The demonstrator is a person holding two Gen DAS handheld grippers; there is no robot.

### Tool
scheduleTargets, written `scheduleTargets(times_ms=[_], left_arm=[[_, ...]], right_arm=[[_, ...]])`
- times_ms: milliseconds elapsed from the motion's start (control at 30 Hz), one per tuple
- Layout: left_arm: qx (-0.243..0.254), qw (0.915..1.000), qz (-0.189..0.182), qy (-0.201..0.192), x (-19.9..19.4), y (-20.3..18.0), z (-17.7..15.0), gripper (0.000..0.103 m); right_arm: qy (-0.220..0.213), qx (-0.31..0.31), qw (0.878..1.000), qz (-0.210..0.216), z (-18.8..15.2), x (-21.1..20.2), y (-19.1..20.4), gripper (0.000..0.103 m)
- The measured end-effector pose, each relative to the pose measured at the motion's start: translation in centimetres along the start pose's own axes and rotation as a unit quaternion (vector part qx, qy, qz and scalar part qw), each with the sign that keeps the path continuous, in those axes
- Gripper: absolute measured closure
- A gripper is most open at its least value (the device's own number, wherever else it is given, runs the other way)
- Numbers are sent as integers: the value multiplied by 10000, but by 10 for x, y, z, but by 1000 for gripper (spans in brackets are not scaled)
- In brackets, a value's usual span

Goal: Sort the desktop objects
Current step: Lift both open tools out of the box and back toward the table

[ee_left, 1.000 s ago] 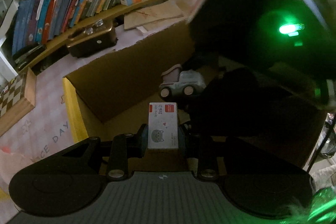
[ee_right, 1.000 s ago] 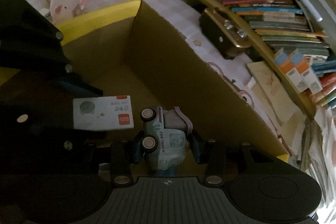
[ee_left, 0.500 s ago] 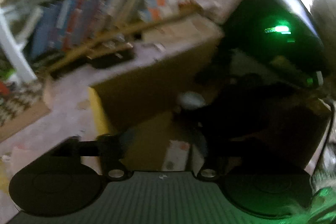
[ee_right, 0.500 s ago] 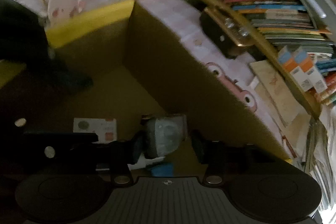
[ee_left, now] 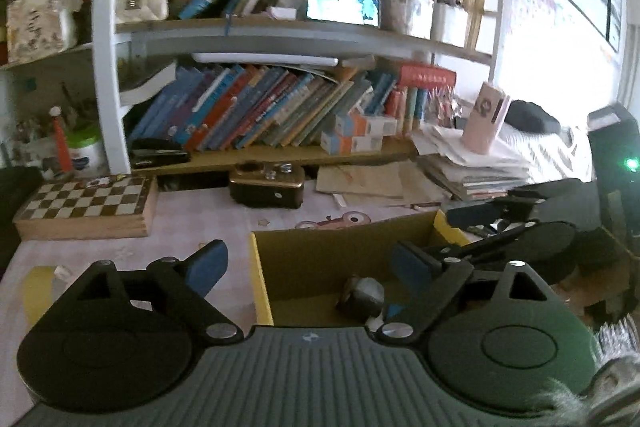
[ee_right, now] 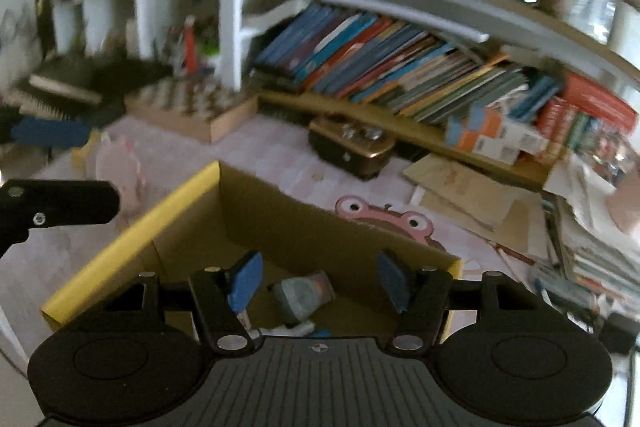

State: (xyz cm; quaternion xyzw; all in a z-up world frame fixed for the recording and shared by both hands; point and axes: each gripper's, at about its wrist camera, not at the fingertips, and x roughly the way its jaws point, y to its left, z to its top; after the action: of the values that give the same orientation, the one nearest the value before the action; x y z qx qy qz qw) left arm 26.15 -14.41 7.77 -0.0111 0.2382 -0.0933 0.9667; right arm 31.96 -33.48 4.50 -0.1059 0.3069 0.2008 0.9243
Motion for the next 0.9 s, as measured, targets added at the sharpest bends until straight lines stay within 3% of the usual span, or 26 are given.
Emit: scheduleTargets(times_ms=[167,400,567,900], left_arm=[[-219,9994,257,-78,-25,5,-16,5],[-540,9964,645,-91,-52,12,-42,1],[-579,9948,829,-132,-70,12,-60,0],[-514,9950,853,-49,-89,21,-85,0]], right_arm=[[-394,505,9972,-386,-17,-30,0,33],[-599,1073,9887,-859,-51,-58,2,33],[-626,1292,9838,-1073,-71,-73,14,32],[-448,1439,9795,-1338,-102,-95,49,32]])
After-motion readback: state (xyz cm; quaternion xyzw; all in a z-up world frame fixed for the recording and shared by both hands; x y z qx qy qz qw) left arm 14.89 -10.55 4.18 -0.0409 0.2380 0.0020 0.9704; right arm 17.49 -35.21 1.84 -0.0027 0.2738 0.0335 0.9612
